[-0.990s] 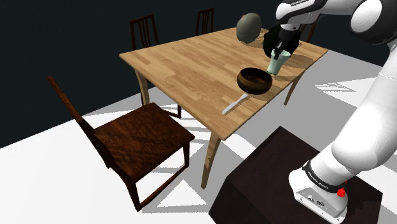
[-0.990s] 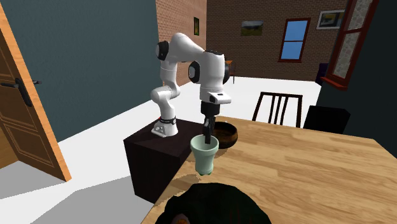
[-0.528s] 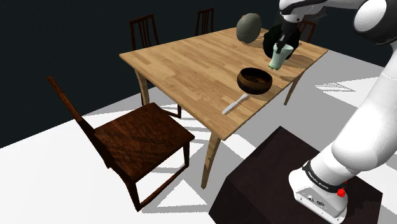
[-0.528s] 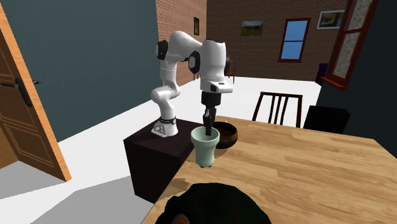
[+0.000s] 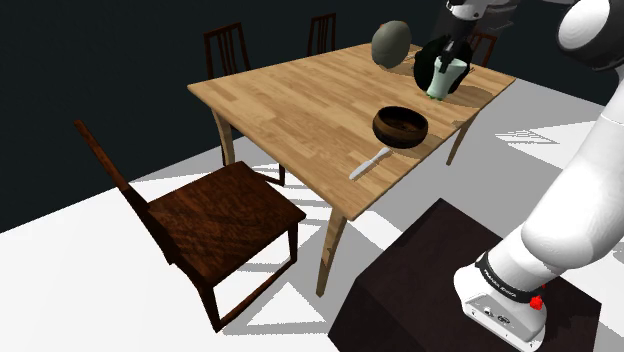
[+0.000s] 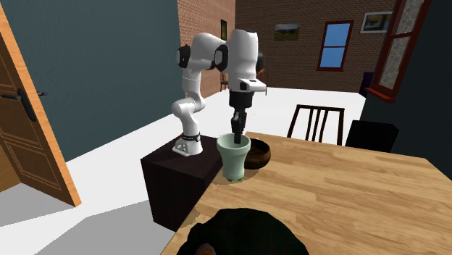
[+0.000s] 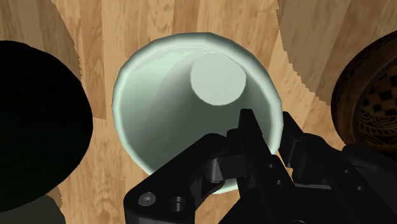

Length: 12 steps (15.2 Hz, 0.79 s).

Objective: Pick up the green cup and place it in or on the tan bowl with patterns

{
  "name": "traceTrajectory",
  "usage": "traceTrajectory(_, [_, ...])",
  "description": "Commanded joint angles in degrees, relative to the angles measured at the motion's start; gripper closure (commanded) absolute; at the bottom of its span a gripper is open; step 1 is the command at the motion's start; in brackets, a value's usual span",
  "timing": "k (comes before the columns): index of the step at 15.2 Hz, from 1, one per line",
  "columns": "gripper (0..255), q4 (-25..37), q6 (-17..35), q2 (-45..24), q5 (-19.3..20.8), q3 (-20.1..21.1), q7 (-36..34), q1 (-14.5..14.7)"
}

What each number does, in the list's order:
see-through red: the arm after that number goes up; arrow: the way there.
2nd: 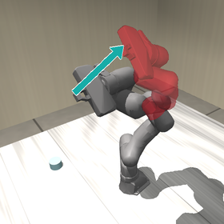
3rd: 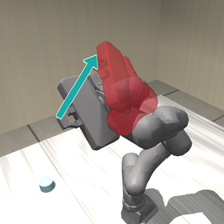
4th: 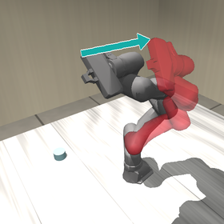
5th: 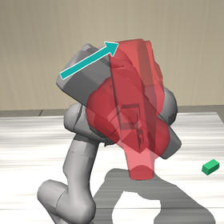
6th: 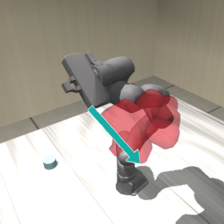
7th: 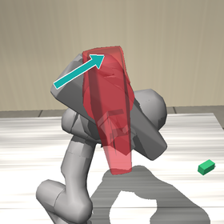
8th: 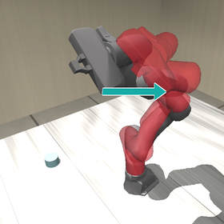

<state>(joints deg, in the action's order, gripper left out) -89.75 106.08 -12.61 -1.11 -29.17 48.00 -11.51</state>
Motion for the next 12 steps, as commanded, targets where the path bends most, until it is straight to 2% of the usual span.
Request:
traceTrajectory(1, [255, 1.6, -1.5, -0.1, -0.1, -0.1, 0.2, -0.1])
traceTrajectory(10, [255, 10.1, -8.9, -1.3, -0.7, -0.3, 0.9, -0.9])
traceTrajectory(11, [255, 10.6, -9.3, -1.4, -0.8, -0.3, 0.9, -1.0])
traceTrajectory(12, [255, 8.8, -9.2, 0.5, 0.3, 0.0, -0.5, 0.3])
